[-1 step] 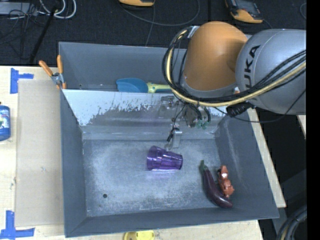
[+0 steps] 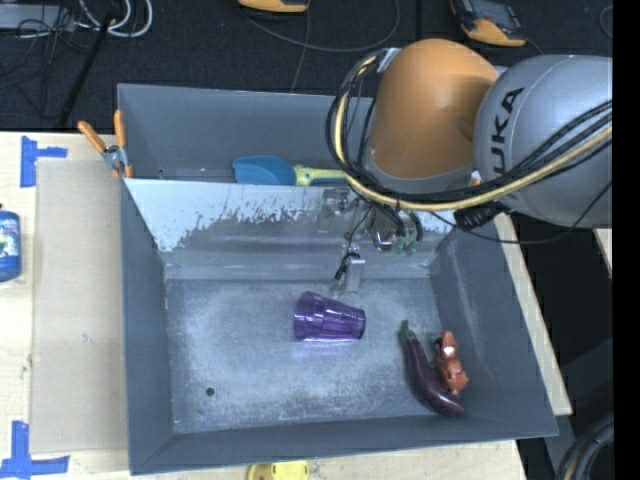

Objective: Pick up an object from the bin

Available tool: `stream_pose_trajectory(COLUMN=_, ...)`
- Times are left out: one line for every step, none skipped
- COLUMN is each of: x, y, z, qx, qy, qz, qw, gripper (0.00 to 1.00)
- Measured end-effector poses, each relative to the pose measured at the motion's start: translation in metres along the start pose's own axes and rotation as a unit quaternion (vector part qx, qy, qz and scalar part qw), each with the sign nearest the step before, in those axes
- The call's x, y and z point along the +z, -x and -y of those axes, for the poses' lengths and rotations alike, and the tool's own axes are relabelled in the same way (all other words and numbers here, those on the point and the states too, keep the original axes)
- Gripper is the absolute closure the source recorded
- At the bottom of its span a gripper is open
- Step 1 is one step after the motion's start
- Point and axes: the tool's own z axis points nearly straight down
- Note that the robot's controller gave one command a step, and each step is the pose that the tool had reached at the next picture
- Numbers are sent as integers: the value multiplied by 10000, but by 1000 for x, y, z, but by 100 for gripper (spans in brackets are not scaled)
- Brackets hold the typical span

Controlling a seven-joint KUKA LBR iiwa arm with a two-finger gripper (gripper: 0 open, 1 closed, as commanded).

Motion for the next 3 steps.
stream_pose_trajectory(x=44, y=-18, z=-2, qx=-344, qy=-3, qz=19, qw=9994, gripper=0)
stream_pose_trajectory(x=90, y=-38, z=13, qx=-504, qy=-1, qz=-6, qw=9987, gripper=0)
stream_pose_trajectory(x=111, y=-44, z=44, qx=-585, qy=-2, qz=-3, qw=9983, gripper=0)
